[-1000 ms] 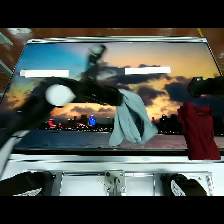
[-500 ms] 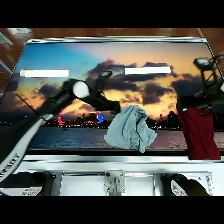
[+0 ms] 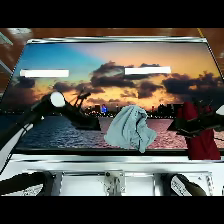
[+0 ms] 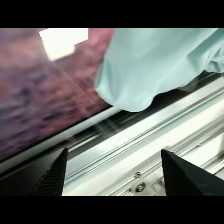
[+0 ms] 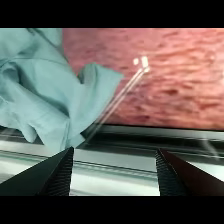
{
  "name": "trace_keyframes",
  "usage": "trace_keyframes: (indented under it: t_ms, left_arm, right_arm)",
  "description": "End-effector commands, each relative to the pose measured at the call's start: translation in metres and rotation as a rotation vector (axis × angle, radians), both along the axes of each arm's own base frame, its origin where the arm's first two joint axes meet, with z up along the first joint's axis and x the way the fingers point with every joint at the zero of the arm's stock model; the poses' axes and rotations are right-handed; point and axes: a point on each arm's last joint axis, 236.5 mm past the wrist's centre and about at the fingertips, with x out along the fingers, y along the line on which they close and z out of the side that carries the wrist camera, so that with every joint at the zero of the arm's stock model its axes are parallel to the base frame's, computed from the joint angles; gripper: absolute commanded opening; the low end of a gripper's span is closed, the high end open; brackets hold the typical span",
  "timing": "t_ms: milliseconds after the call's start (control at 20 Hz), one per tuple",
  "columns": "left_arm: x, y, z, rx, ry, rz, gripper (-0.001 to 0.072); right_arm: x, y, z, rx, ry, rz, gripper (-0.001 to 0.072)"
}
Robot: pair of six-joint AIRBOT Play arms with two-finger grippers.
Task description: Fold the shirts.
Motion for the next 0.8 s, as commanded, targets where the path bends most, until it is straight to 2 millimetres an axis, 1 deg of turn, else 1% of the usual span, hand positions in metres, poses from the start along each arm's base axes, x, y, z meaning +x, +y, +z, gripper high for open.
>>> trace_keyframes:
  t_ms: [0,100,200,300,350,450,550,600,650,700,750]
  left_arm:
    - [-0.024,-0.027,-0.030,-0.105,0.076,0.122,0.0715]
    - [-0.028,-0.037,-0.044,-0.090,0.077,0.119,0.0714]
    - [-0.032,-0.051,-0.054,-0.104,0.113,0.145,0.0715]
    - [-0.034,-0.058,-0.068,-0.102,0.150,0.166,0.0714]
    - [-0.032,-0.061,-0.072,-0.109,0.154,0.177,0.0714]
    - [-0.022,-0.067,-0.076,-0.129,0.145,0.231,0.0712]
    - [-0.015,-0.068,-0.079,-0.132,0.136,0.262,0.0700]
    - [-0.011,-0.068,-0.079,-0.132,0.127,0.274,0.0565]
    - [-0.007,-0.069,-0.079,-0.135,0.115,0.290,0.0385]
    - [-0.001,-0.069,-0.079,-0.139,0.101,0.309,0.0303]
    - [0.003,-0.069,-0.079,-0.141,0.089,0.324,0.0301]
  right_arm:
    - [-0.006,0.013,-0.022,0.071,0.001,-0.055,0.0639]
    - [0.000,0.018,-0.026,0.054,-0.023,-0.037,0.0639]
    - [0.008,0.025,-0.027,0.038,-0.053,-0.014,0.0639]
    - [0.012,0.032,-0.032,0.035,-0.051,0.006,0.0640]
    - [0.011,0.039,-0.037,0.053,-0.030,0.016,0.0640]
    - [0.011,0.057,-0.046,0.108,0.011,0.028,0.0640]
    - [0.014,0.076,-0.056,0.146,0.036,0.042,0.0640]
    - [0.016,0.083,-0.062,0.149,0.043,0.054,0.0640]
    - [0.017,0.090,-0.069,0.144,0.046,0.065,0.0640]
    - [0.019,0.096,-0.075,0.141,0.048,0.071,0.0640]
    - [0.021,0.100,-0.080,0.137,0.047,0.072,0.0639]
